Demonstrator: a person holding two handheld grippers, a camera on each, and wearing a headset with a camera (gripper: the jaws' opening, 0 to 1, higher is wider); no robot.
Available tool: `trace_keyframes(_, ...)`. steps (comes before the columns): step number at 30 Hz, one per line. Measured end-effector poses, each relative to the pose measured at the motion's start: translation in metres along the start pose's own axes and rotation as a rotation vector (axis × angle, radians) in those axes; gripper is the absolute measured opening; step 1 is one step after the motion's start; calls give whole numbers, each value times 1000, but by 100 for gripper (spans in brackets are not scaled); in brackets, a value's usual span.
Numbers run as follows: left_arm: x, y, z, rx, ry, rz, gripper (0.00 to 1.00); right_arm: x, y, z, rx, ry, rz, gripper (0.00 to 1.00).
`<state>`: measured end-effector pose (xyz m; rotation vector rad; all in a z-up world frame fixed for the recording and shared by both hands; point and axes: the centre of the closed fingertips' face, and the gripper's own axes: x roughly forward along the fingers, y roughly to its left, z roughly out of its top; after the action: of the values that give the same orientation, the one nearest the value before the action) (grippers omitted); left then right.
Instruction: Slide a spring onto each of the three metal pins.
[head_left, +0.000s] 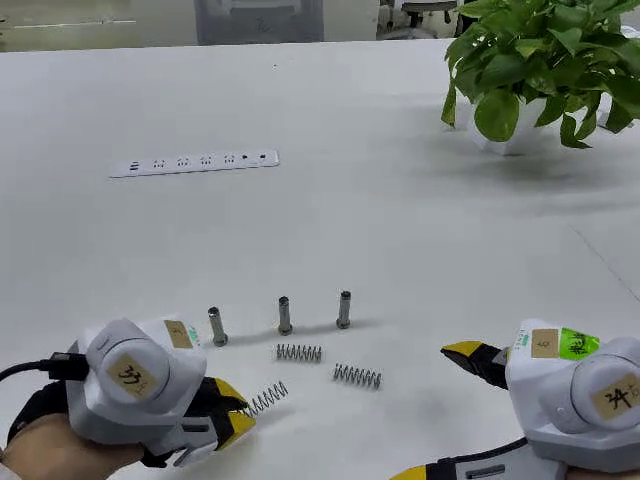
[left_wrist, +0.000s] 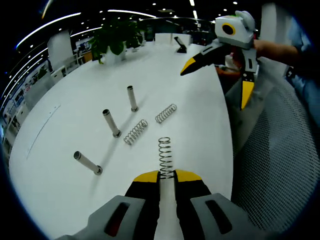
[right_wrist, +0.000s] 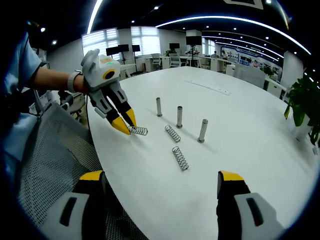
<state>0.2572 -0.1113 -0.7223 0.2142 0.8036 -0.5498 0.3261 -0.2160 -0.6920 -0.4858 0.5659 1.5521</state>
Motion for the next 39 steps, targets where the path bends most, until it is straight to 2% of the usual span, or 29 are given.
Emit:
trace_keyframes(6,-5,-9,15,52,-38,-44,10,4,8,22,-2,-35,79,85)
trace_keyframes(9,-6,-12,22,80,-49,-58,10,7,13,28,-15,-35,113,80)
trace_keyframes(12,-7,-15,30,123,-60,-75,10,9,16,32,1,-20,144,67)
trace_keyframes(19,-8,-19,43,153,-86,-97,10,12,26,44,-39,-47,208,51)
trace_keyframes(22,-7,-23,47,176,-99,-108,10,13,30,47,-44,-52,239,38)
trace_keyframes(25,-5,-27,49,192,-110,-122,10,15,35,47,-32,-46,277,28)
trace_keyframes(30,-4,-32,49,208,-114,-140,10,17,41,44,-37,-30,320,24)
trace_keyframes(39,-5,-38,50,269,-137,-164,10,21,46,42,-30,-17,361,16)
